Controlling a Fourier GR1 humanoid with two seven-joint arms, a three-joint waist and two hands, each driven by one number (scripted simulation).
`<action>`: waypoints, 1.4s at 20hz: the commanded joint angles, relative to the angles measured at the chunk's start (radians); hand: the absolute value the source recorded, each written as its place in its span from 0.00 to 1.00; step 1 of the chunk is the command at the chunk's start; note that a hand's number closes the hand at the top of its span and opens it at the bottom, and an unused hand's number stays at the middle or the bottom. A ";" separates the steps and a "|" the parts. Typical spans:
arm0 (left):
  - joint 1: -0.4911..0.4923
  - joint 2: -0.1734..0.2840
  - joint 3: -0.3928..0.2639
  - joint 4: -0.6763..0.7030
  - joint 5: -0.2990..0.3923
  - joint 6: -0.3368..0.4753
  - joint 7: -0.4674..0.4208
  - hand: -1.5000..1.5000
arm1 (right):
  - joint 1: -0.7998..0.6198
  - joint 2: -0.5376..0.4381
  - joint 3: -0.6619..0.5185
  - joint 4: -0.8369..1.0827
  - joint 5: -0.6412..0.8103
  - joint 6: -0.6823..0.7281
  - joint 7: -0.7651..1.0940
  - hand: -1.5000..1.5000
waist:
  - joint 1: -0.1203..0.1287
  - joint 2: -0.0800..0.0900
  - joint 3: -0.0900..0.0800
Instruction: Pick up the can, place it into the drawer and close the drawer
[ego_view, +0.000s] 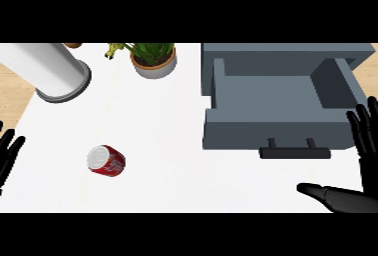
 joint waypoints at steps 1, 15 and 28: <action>-0.011 -0.032 -0.032 0.022 -0.050 -0.013 0.009 0.00 | -0.026 -0.022 -0.048 0.006 -0.032 0.010 0.031 0.00 | 0.000 0.000 0.000; 0.083 -0.158 -0.165 0.287 -0.286 0.000 -0.296 0.00 | -0.009 -0.038 -0.094 0.010 -0.049 0.054 0.005 0.00 | 0.003 0.000 0.000; -0.069 -0.141 -0.055 0.794 -0.297 0.052 -0.599 0.00 | 0.042 -0.028 -0.113 -0.132 -0.086 0.076 0.091 0.00 | -0.004 0.001 -0.001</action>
